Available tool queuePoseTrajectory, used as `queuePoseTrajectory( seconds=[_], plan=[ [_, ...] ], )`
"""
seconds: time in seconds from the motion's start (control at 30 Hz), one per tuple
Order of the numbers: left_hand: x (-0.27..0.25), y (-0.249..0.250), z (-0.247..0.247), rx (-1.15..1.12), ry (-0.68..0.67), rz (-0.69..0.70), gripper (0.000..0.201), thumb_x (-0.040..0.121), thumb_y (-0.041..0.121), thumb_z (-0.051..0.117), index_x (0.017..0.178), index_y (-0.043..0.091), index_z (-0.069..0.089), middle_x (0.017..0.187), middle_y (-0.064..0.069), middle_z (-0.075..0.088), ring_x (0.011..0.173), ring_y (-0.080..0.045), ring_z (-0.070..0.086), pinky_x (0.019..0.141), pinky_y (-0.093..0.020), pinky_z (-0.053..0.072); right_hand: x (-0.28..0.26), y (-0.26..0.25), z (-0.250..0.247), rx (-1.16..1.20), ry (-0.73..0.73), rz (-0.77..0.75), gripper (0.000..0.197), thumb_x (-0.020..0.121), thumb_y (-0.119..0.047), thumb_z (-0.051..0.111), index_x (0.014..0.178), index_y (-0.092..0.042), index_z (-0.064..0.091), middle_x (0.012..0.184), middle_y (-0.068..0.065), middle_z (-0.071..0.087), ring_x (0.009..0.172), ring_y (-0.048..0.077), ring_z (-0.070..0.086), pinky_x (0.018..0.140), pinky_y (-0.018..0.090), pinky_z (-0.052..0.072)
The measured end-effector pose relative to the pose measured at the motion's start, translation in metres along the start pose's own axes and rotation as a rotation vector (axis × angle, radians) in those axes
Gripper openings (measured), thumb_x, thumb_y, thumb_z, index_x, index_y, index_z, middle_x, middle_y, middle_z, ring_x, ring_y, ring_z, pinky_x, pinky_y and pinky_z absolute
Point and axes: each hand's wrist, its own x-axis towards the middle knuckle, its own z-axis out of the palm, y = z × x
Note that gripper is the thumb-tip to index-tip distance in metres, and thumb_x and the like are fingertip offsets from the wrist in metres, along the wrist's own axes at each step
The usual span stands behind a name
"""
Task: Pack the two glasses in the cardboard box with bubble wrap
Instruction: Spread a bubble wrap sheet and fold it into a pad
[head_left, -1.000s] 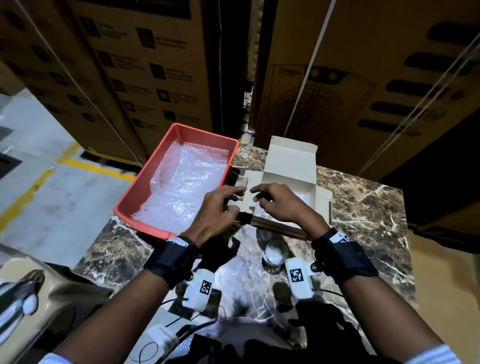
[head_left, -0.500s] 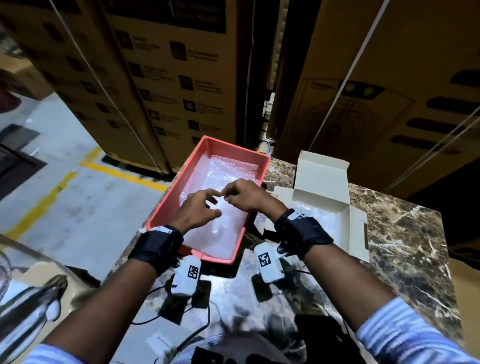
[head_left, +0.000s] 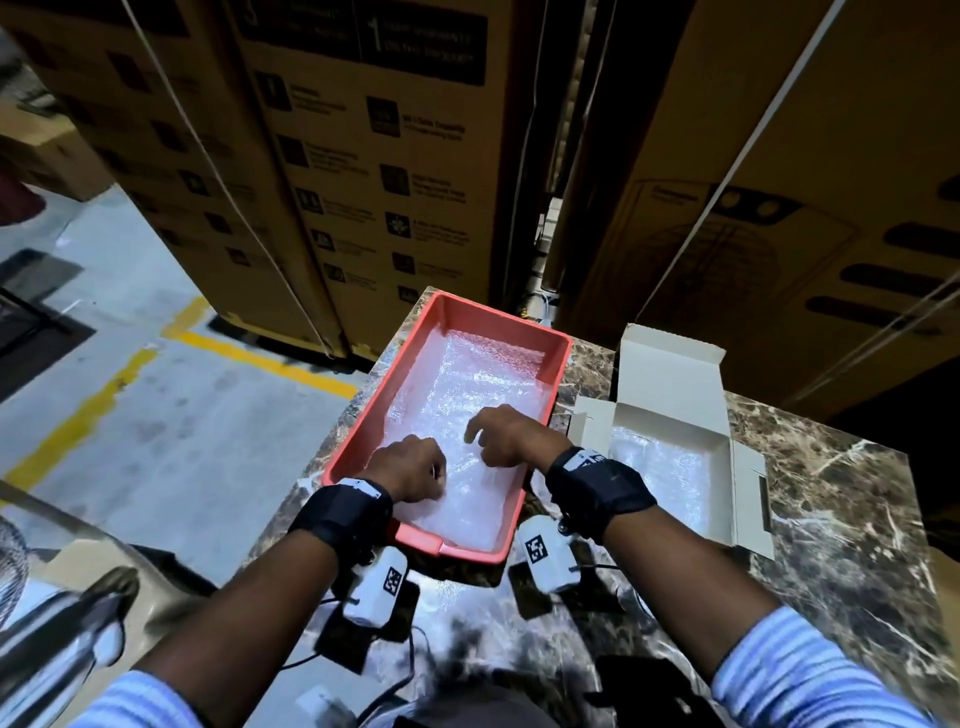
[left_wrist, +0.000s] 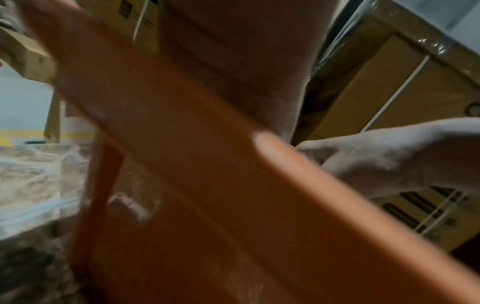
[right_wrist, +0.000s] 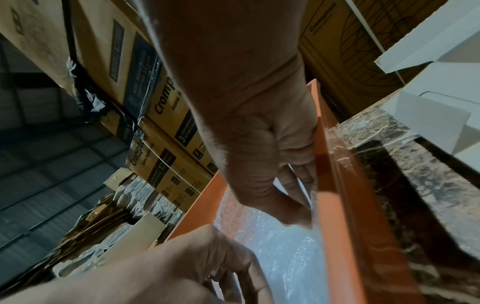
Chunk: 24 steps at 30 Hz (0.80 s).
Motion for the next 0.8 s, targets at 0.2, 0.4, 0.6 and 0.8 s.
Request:
queuePoseTrajectory(
  seconds=[0.2, 0.4, 0.6, 0.8],
  plan=[
    [-0.013, 0.002, -0.027, -0.278, 0.107, 0.108, 0.009, 0.093, 0.027, 0.062, 0.094, 0.018, 0.065, 0.097, -0.002, 0.073, 0.096, -0.025, 0.066, 0.085, -0.038, 0.052, -0.021, -0.003, -0.018, 0.041, -0.048, -0.085, 0.049, 0.089, -0.003, 0.055, 0.133, -0.025, 0.062, 0.123, 0.003, 0.059, 0.104, 0.024, 0.059, 0.080, 0.030, 0.050],
    [-0.018, -0.005, -0.056, -0.919, 0.341, 0.231, 0.010, 0.098, 0.015, 0.063, 0.091, 0.013, 0.058, 0.065, -0.002, 0.066, 0.061, -0.016, 0.062, 0.064, -0.030, 0.049, -0.043, 0.016, -0.025, 0.204, -0.090, -0.140, 0.097, 0.077, -0.035, 0.085, 0.157, -0.028, 0.032, 0.155, -0.002, 0.044, 0.138, 0.022, 0.048, 0.112, 0.044, 0.044],
    [-0.030, 0.015, -0.079, -1.231, 0.485, 0.273, 0.015, 0.099, 0.028, 0.068, 0.104, 0.014, 0.063, 0.070, -0.002, 0.063, 0.057, -0.016, 0.055, 0.061, -0.033, 0.051, -0.054, 0.026, -0.027, 0.698, 0.308, -0.276, 0.018, 0.094, -0.029, 0.070, 0.087, -0.012, 0.069, 0.085, 0.008, 0.072, 0.078, 0.013, 0.071, 0.079, 0.045, 0.060],
    [-0.060, 0.037, -0.093, -1.134, 0.261, 0.420, 0.032, 0.087, 0.040, 0.079, 0.104, 0.013, 0.074, 0.096, -0.009, 0.075, 0.090, -0.023, 0.067, 0.088, -0.035, 0.048, -0.105, 0.036, -0.053, 1.124, 0.592, -0.318, 0.021, 0.101, -0.017, 0.057, 0.090, -0.002, 0.065, 0.078, 0.008, 0.065, 0.076, 0.020, 0.066, 0.073, 0.033, 0.060]
  ],
)
